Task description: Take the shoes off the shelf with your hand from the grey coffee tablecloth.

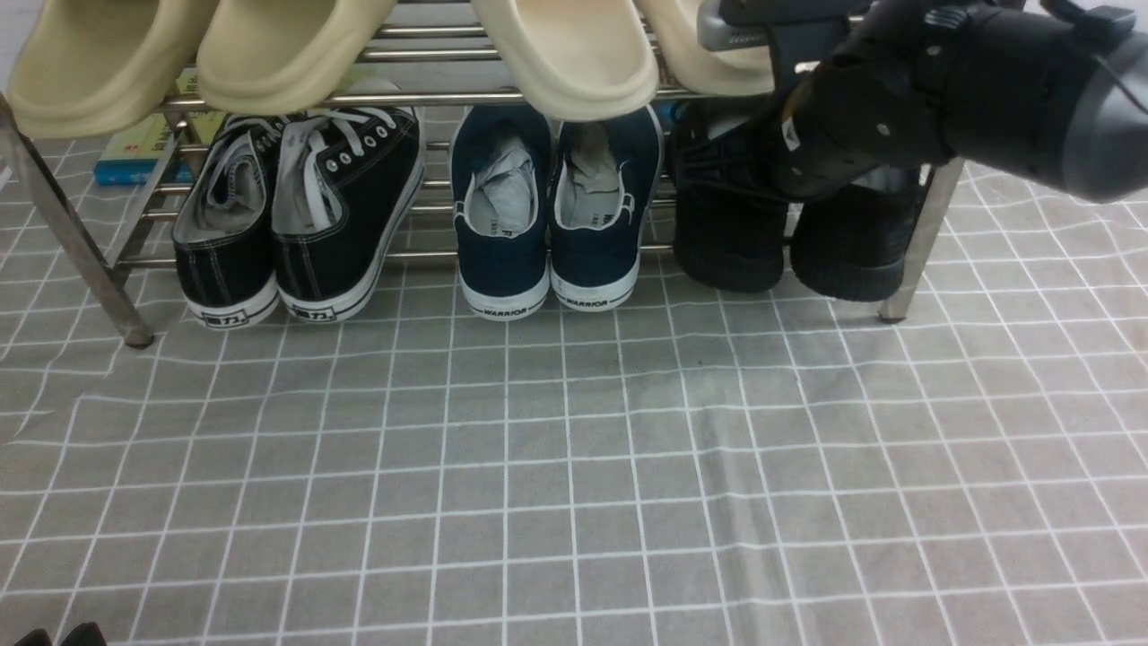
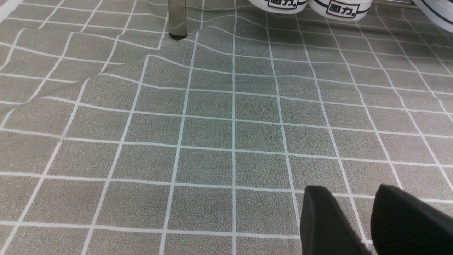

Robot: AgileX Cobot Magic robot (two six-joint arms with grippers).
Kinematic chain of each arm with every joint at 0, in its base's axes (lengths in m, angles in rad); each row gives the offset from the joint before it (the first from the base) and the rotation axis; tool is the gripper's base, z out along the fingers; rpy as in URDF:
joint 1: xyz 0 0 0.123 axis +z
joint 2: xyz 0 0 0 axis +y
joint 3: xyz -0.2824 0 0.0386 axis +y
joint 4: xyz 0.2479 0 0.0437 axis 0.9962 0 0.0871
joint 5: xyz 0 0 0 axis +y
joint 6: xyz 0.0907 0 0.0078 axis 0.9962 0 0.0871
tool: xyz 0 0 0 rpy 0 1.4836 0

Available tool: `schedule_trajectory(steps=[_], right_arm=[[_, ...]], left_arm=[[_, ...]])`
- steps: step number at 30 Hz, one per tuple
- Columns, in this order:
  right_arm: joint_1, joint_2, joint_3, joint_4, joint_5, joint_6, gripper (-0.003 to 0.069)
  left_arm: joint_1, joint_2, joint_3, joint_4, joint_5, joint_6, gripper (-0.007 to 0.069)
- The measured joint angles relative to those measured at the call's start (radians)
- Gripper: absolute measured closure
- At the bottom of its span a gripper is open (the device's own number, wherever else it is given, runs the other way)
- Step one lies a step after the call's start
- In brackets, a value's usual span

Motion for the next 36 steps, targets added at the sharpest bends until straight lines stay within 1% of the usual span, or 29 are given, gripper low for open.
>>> schedule_trajectory(steps=[8,10,11,12,13,14,17,22,25,29,34,36], right_arm=[[0.000,-0.017,0.000,0.103,0.072,-0.079,0.0623],[0.000,-0.029,0.000,0.163,0.110,-0.123,0.0623],[0.000,-0.031,0.000,0.172,0.116,-0.131,0.0623],[0.000,-0.047,0.001,0.213,0.145,-0.161,0.0623],[0.000,-0.049,0.001,0.213,0.145,-0.166,0.0623],[0.001,-0.067,0.001,0.248,0.178,-0.194,0.0623],[0.001,-0.108,0.001,0.301,0.252,-0.248,0.0623],[0.006,-0.149,0.001,0.355,0.401,-0.315,0.0623],[0.025,-0.156,0.005,0.362,0.473,-0.325,0.0623],[0.060,-0.156,0.048,0.370,0.485,-0.327,0.0623],[0.086,-0.156,0.151,0.375,0.417,-0.275,0.0623],[0.089,-0.156,0.224,0.379,0.363,-0.239,0.0623]], left_arm=[[0.000,0.000,0.000,0.000,0.000,0.000,0.0384],[0.000,0.000,0.000,0.000,0.000,0.000,0.0384],[0.000,0.000,0.000,0.000,0.000,0.000,0.0384],[0.000,0.000,0.000,0.000,0.000,0.000,0.0384],[0.000,0.000,0.000,0.000,0.000,0.000,0.0384],[0.000,0.000,0.000,0.000,0.000,0.000,0.0384],[0.000,0.000,0.000,0.000,0.000,0.000,0.0384],[0.000,0.000,0.000,0.000,0.000,0.000,0.0384],[0.000,0.000,0.000,0.000,0.000,0.000,0.0384],[0.000,0.000,0.000,0.000,0.000,0.000,0.0384],[0.000,0.000,0.000,0.000,0.000,0.000,0.0384],[0.000,0.000,0.000,0.000,0.000,0.000,0.0384]])
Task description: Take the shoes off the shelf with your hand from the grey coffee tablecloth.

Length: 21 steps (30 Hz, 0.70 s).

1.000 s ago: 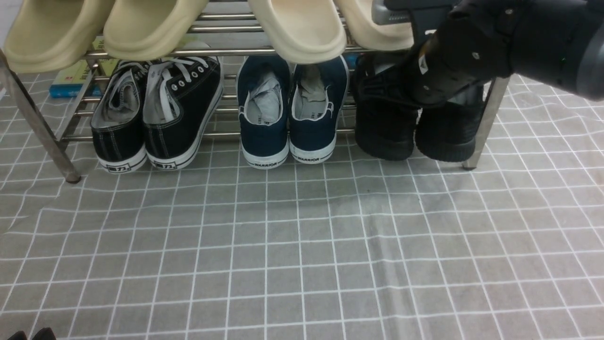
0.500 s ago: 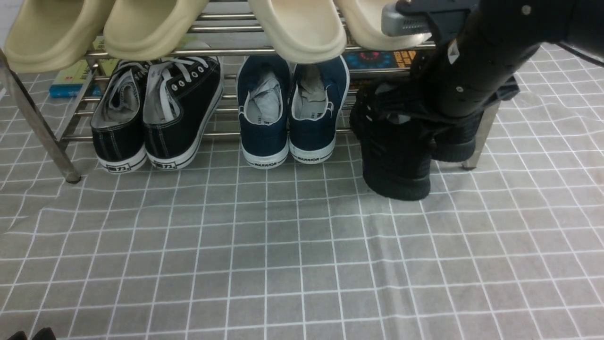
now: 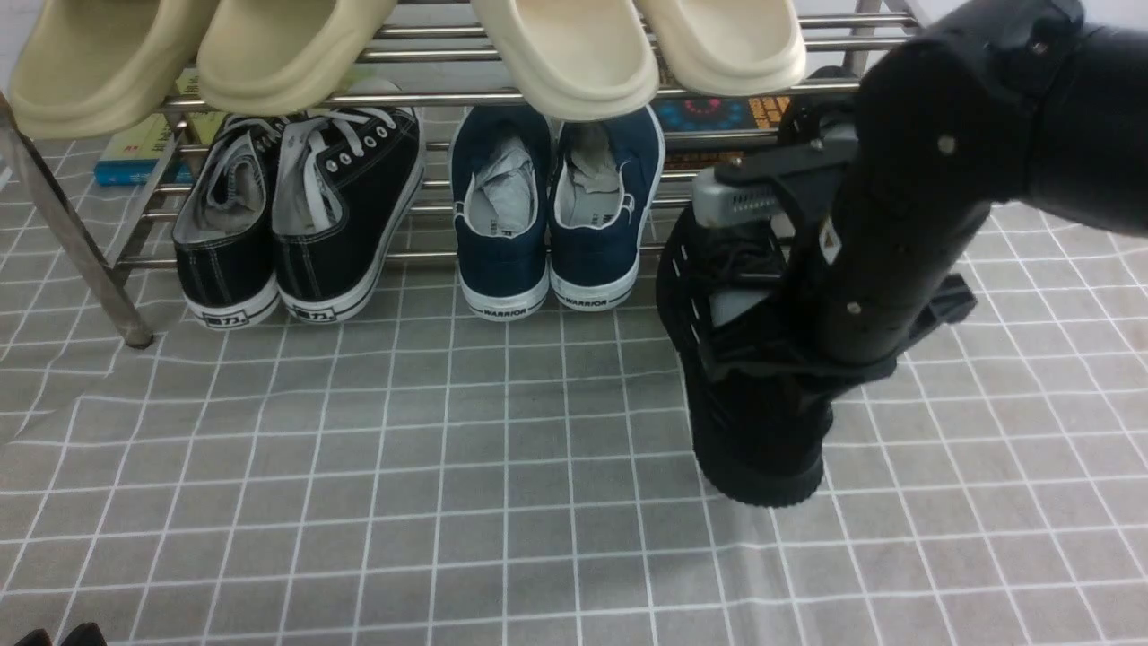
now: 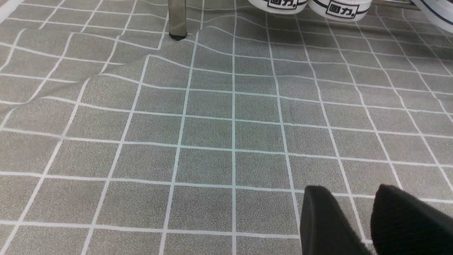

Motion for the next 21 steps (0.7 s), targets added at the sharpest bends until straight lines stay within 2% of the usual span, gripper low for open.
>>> schedule_trajectory(steps=[9,21], right_arm=[[0.000,-0.001,0.126,0.072,-0.109,0.017,0.0623],[0.000,-0.002,0.127,0.145,-0.071,-0.017,0.0620]], left_arm=[[0.000,0.000,0.000,0.000,0.000,0.000,0.0384],[0.000,0.000,0.000,0.000,0.000,0.000,0.0384]])
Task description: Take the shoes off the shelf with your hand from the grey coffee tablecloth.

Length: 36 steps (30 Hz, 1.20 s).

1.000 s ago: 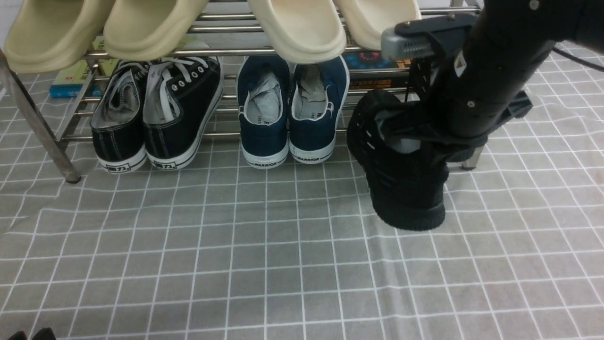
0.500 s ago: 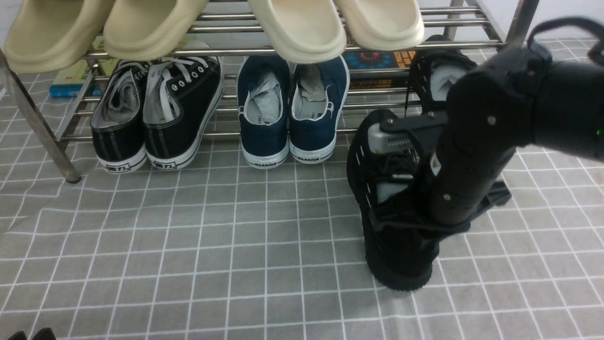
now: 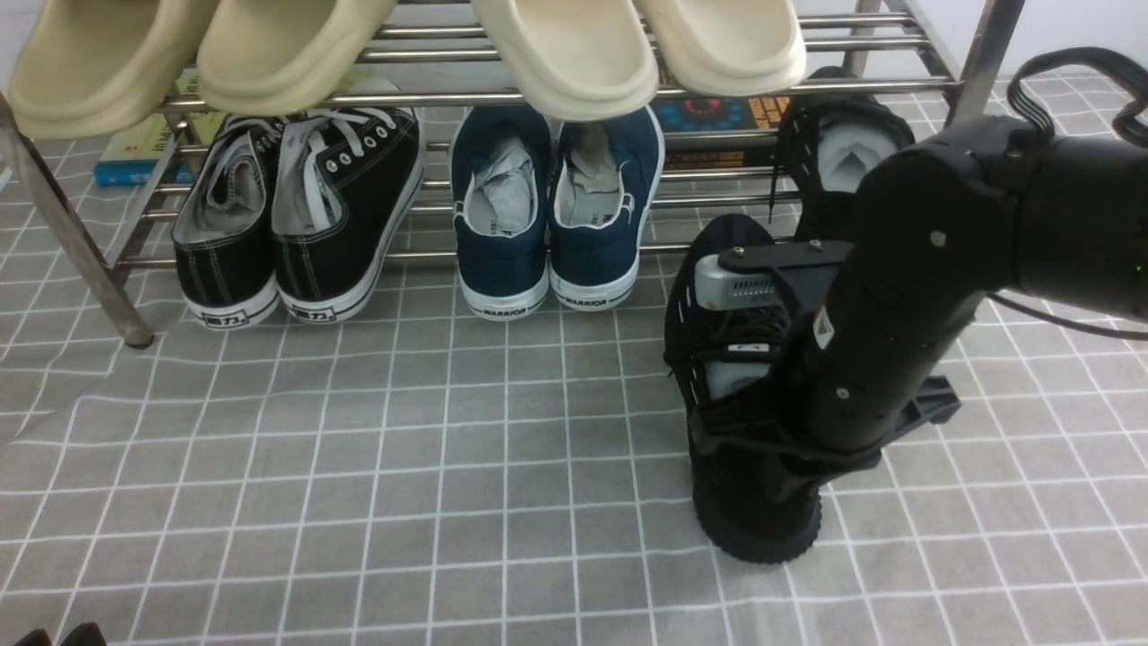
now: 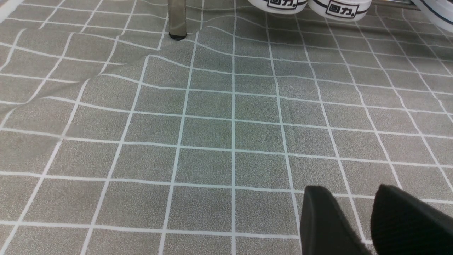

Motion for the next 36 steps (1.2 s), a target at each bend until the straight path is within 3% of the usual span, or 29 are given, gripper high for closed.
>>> schedule_trajectory(steps=[18,24,25,28,31,36], right_arm=[[0.000,0.003,-0.124,0.032,0.187,-0.043,0.0596],[0.000,0.014,-0.133,0.026,0.198,-0.043,0.0436],[-0.003,0.014,-0.156,0.018,0.213,-0.043,0.0368],[-0.025,0.014,-0.232,-0.016,0.224,-0.051,0.0256],[-0.057,0.014,-0.311,-0.088,0.220,-0.070,0.0196],[-0.108,0.027,-0.370,-0.227,0.081,-0.122,0.0179]], left_arm=[[0.000,0.000,0.000,0.000,0.000,0.000,0.0384],[0.000,0.000,0.000,0.000,0.000,0.000,0.0384],[0.000,0.000,0.000,0.000,0.000,0.000,0.0384],[0.000,0.000,0.000,0.000,0.000,0.000,0.0384],[0.000,0.000,0.000,0.000,0.000,0.000,0.0384],[0.000,0.000,0.000,0.000,0.000,0.000,0.0384]])
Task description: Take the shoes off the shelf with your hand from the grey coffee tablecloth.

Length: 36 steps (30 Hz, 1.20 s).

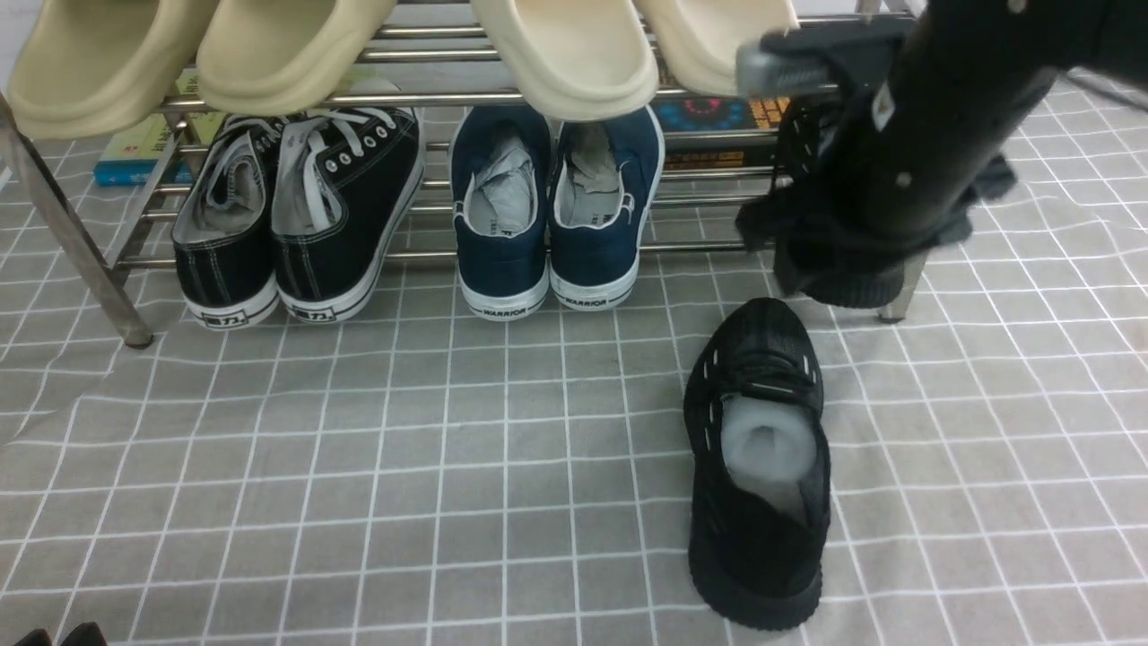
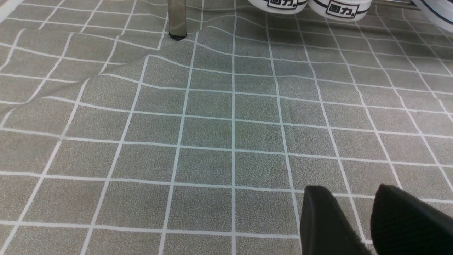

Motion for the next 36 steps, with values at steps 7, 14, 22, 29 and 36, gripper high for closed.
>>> schedule_trajectory(steps=[7,14,22,29,36], right_arm=[[-0.009,0.087,-0.002,-0.135,-0.161,-0.033,0.0185],[-0.009,0.166,-0.002,-0.328,-0.252,-0.034,0.0185],[-0.009,0.207,-0.008,-0.423,-0.271,-0.026,0.0186],[-0.008,0.233,-0.009,-0.468,-0.244,-0.013,0.0186],[-0.007,0.176,-0.105,-0.382,-0.054,-0.013,0.0187]], left_arm=[[0.000,0.000,0.000,0.000,0.000,0.000,0.0384],[0.000,0.000,0.000,0.000,0.000,0.000,0.0384],[0.000,0.000,0.000,0.000,0.000,0.000,0.0384],[0.000,0.000,0.000,0.000,0.000,0.000,0.0384],[0.000,0.000,0.000,0.000,0.000,0.000,0.0384]])
